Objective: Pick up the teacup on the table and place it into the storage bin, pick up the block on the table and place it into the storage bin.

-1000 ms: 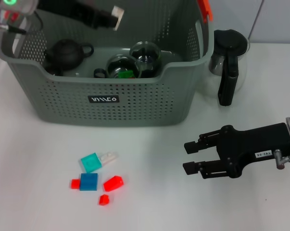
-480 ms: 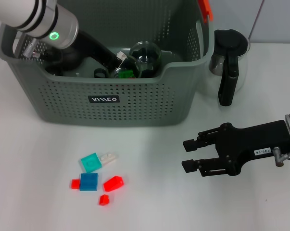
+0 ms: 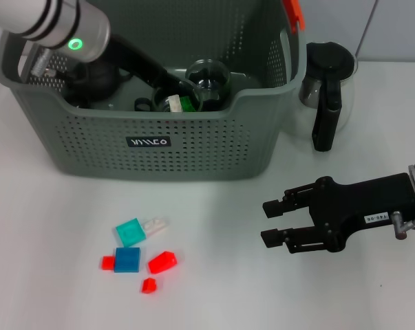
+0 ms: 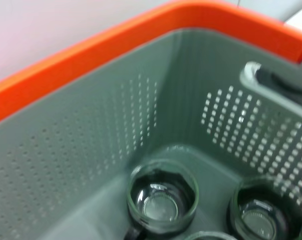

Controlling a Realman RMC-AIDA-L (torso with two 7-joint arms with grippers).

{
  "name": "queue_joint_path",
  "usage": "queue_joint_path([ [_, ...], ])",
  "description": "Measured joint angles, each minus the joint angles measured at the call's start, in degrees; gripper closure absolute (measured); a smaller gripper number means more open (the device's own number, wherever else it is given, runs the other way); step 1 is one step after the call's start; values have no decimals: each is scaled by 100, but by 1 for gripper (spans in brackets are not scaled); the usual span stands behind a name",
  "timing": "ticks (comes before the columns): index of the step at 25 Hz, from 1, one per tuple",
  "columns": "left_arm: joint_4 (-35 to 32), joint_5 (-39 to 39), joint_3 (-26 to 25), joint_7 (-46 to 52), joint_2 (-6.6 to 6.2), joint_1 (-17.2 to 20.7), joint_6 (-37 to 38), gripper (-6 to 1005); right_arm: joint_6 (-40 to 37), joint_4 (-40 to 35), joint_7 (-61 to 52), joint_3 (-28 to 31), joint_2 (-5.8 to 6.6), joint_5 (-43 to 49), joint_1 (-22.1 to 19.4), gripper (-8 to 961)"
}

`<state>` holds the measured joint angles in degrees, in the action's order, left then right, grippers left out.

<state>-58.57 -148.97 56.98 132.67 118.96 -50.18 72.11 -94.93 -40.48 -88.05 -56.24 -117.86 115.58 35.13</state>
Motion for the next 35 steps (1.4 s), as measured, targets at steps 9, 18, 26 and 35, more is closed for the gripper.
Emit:
queue_joint_path([
  [9, -2187, 1858, -1220, 44, 108, 990, 1688, 412, -16, -4, 7, -1, 0, 0, 14, 390],
  [18, -3042, 3398, -2026, -51, 108, 2212, 3285, 341, -19, -3, -10, -1, 0, 0, 21, 391],
  [26, -2597, 2885, -1423, -736, 290, 2743, 3879, 347, -49, 6, -9, -1, -8, -1, 37, 391],
  [35, -2500, 1489, -251, -858, 506, 2663, 3655, 353, -17, 16, -6, 0, -19, -1, 38, 391],
])
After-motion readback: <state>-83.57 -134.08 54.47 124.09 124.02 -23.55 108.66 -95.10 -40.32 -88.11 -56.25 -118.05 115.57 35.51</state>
